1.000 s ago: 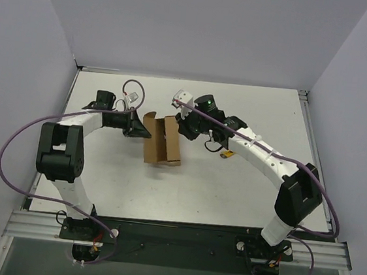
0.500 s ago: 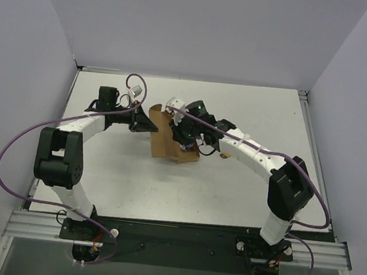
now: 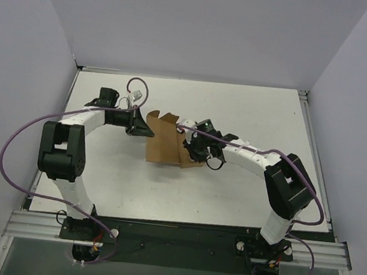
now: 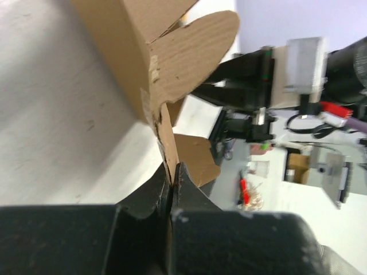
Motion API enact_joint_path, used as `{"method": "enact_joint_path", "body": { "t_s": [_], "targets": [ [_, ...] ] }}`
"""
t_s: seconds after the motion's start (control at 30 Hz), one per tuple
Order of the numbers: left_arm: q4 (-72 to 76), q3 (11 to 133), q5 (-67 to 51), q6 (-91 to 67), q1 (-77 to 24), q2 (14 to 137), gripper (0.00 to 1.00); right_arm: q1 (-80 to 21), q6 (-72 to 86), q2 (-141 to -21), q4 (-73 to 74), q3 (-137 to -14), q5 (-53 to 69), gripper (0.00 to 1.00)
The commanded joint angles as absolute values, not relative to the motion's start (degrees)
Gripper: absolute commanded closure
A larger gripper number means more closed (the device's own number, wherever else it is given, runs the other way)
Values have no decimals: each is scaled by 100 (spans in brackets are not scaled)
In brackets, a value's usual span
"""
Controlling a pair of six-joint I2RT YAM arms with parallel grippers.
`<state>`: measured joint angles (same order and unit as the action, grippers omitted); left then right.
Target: Unpack the express box
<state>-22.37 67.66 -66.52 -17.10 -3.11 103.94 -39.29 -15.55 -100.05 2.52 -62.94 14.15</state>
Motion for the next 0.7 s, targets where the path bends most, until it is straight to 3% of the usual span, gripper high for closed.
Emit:
{"method": "enact_joint_path", "body": {
  "t_s": [0.0, 0.17, 0.53, 0.57, 0.63, 0.67],
  "targets": [
    [-3822, 7409, -6083, -1, -264, 10634, 100, -3745, -1819, -9520, 79, -5759, 1239, 100],
    [-3868, 7488, -5634, 475, -264, 10749, 100, -3727, -1618, -9185, 44, -5423, 1388, 100],
    [-4087, 7409, -4877, 1019, -457, 10688, 100, -3639, -1731, -8640, 167, -5879, 1389, 100],
    [-4035, 7400, -5061, 1020, -466, 10574, 100, -3586, -1792, -8596, 193, -6010, 1406, 96],
    [-3999, 7374, -5255, 993, -509, 10468, 100, -3560, -2151, -8534, 359, -6143, 1607, 76],
    [-4016, 7383, -5439, 1011, -527, 10389, 100, -3560, -2362, -8525, 473, -6300, 1730, 57]
  ]
}}
